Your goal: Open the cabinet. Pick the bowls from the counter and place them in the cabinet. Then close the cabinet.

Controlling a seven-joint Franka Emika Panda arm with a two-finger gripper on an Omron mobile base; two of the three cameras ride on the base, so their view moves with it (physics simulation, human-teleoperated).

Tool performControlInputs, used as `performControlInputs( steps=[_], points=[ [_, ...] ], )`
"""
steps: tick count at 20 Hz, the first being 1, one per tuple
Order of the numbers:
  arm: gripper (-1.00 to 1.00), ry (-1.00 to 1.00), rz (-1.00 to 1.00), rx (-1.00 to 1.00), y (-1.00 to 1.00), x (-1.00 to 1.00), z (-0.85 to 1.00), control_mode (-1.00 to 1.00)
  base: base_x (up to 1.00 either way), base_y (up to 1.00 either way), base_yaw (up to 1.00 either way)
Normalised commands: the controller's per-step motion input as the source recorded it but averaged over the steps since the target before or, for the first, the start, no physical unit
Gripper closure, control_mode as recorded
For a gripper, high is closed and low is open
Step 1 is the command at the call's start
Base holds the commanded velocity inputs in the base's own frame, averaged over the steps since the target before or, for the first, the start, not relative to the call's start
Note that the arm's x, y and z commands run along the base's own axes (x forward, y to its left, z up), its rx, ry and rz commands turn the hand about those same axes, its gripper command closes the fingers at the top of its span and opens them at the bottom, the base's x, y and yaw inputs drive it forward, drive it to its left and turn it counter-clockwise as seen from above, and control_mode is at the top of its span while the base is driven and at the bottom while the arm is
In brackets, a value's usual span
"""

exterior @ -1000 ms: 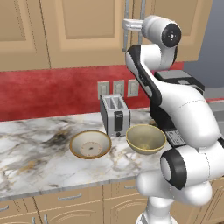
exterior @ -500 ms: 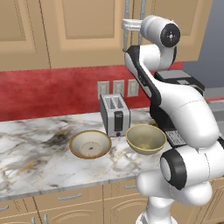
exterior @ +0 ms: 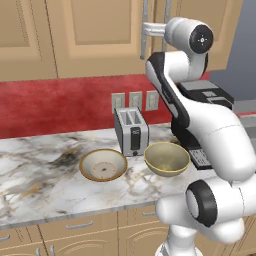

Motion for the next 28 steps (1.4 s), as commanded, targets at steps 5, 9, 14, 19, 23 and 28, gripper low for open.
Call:
performControlInputs(
  steps=[5,9,14,19,23,28],
  points=[
    [1.00,0.04,0.00,0.00,0.00,-0.53,-0.03,-1.00,0.00,0.00,0.00],
    [1.00,0.04,0.00,0.00,0.00,-0.57,-0.04,-1.00,0.00,0.00,0.00],
    [1.00,0.04,0.00,0.00,0.00,-0.66,-0.05,-1.00,0.00,0.00,0.00],
    [1.00,0.03,0.00,0.00,0.00,-0.68,-0.05,-1.00,0.00,0.00,0.00],
    [1.00,0.02,0.00,0.00,0.00,-0.67,-0.05,-1.00,0.00,0.00,0.00],
    [1.00,0.08,0.03,0.00,0.00,-0.40,-0.13,-1.00,0.00,0.00,0.00]
  ],
)
